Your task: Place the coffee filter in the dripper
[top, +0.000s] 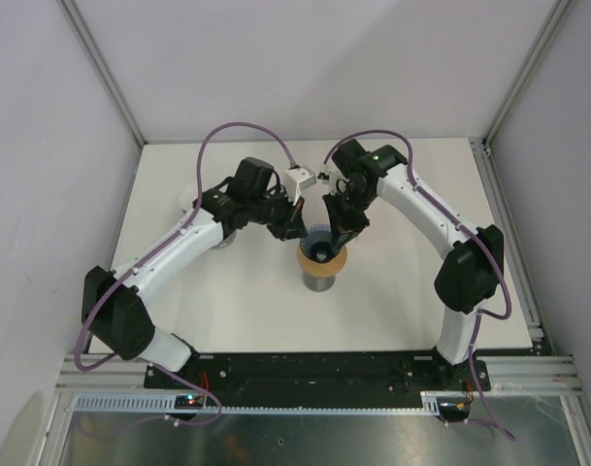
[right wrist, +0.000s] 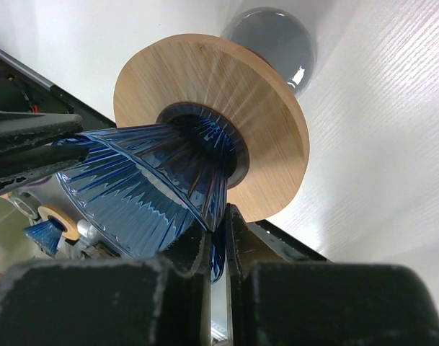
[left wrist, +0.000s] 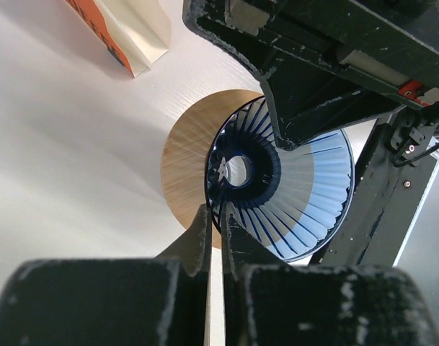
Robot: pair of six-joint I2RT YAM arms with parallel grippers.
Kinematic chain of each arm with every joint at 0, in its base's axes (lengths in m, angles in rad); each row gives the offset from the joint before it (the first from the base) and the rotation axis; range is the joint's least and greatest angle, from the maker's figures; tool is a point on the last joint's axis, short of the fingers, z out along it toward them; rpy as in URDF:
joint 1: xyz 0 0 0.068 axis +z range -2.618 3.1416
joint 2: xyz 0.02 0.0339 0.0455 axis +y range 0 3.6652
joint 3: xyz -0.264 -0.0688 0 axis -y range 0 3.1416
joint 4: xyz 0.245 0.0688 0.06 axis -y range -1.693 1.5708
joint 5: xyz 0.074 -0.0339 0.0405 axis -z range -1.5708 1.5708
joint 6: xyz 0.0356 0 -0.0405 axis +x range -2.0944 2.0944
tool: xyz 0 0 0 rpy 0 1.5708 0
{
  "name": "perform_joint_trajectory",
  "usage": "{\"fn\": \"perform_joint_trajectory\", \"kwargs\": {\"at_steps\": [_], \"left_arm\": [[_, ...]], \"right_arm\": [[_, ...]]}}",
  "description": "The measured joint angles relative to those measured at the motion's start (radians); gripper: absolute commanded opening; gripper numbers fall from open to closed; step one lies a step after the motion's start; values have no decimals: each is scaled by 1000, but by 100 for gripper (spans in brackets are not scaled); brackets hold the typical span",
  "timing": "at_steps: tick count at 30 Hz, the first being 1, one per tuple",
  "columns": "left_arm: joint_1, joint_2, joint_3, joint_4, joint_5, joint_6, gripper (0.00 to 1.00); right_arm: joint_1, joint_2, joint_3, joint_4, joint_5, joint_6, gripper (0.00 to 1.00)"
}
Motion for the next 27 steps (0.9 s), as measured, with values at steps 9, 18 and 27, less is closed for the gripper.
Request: {"fn": "perform_joint_trajectory", "kwargs": {"at_steps": [9, 18, 27], "left_arm": [[3, 23, -31, 73, 8, 19, 0], [3, 18, -79, 140, 11, 40, 0], [3, 9, -105, 191, 7, 58, 0]], "right_arm": [[-23, -8, -61, 54, -15, 33, 0], [-27, -53, -132, 125, -23, 70, 0], [-26, -55, -130, 130, -19, 89, 10]]}}
